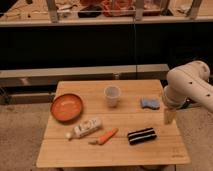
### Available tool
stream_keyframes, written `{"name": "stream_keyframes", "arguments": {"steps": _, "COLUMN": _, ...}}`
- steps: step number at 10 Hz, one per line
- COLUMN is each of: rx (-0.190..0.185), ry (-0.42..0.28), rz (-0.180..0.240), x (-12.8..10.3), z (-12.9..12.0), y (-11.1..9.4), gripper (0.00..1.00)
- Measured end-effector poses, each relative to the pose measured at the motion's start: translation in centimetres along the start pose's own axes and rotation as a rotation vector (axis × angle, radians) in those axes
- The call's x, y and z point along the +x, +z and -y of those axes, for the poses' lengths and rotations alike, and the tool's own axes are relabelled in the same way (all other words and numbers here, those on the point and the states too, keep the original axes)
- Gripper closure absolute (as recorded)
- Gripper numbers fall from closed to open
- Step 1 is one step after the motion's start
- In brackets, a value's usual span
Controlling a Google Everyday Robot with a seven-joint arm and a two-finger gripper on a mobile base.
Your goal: Place the eraser in the ceramic cup
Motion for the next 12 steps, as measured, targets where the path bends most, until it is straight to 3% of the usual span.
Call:
{"name": "stream_keyframes", "arguments": {"steps": 5, "rx": -0.010, "ry": -0.054, "rz": 0.077, "x": -3.7, "z": -3.2, "y": 3.7, "gripper": 0.20}}
{"name": "stream_keyframes", "arguments": {"steps": 7, "rx": -0.021, "ry": -0.063, "rz": 0.093, "x": -4.2, "z": -3.9, "y": 4.4, "gripper": 0.20}}
{"name": "stream_keyframes", "arguments": {"steps": 12, "rx": -0.038, "ry": -0.095, "rz": 0.141, "x": -6.8, "z": -6.2, "y": 9.0, "gripper": 0.20}}
